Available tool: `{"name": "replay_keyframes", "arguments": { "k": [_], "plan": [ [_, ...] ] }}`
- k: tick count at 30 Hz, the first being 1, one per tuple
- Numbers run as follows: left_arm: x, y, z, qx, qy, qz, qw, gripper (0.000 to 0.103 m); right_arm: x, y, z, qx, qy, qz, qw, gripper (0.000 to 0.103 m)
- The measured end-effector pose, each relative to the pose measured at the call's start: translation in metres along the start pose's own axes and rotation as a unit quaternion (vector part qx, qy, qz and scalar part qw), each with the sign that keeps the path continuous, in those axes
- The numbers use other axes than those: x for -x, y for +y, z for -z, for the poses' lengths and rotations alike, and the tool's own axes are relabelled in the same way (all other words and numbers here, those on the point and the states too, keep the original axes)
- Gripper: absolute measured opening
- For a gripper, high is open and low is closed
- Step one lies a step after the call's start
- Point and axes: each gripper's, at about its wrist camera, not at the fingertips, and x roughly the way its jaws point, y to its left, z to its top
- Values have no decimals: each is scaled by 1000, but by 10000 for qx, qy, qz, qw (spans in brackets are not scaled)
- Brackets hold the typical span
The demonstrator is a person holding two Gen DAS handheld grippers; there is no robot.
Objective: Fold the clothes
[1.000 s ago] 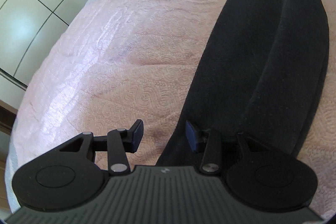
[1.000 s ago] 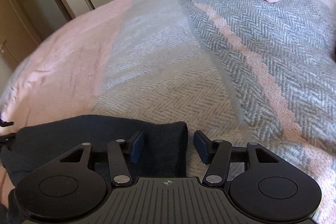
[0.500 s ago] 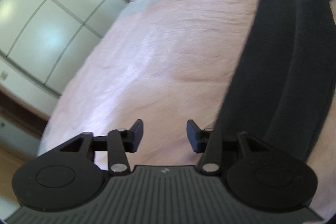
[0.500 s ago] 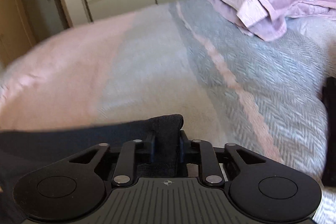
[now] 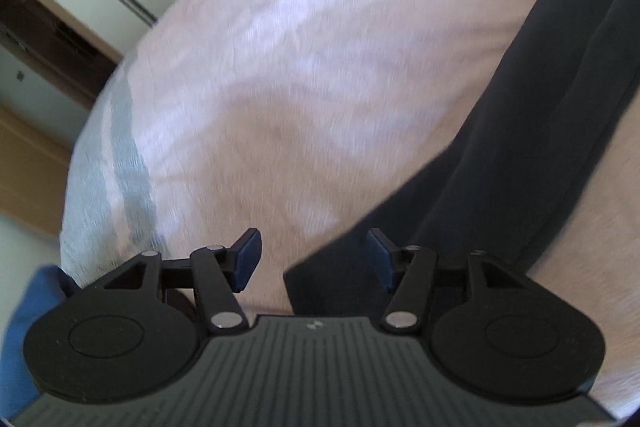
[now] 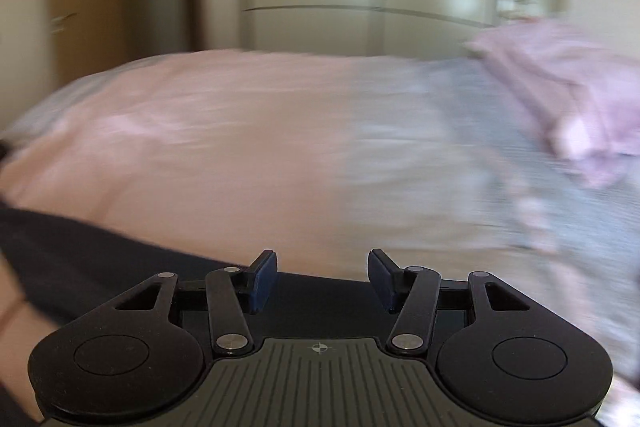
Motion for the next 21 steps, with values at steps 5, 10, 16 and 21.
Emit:
{"name": "replay_keyframes", "arguments": {
  "k": [5, 10, 16, 21],
  "plan": [
    [-37, 23, 8, 663, 614, 552, 9944, 61, -49, 64, -12, 565, 305, -569, 9963, 54],
    [-34, 19, 15, 756, 476, 935, 9916, 29, -83, 89, -7, 756, 587, -775, 9924, 54],
    [-3, 39, 15, 1471, -471, 132, 9879, 3, -89, 104, -6, 760, 629, -820, 9917, 54],
    [-9, 35, 12, 1475, -563, -389, 9867, 23, -84, 108, -6, 666, 602, -867, 9922, 54]
  ]
}}
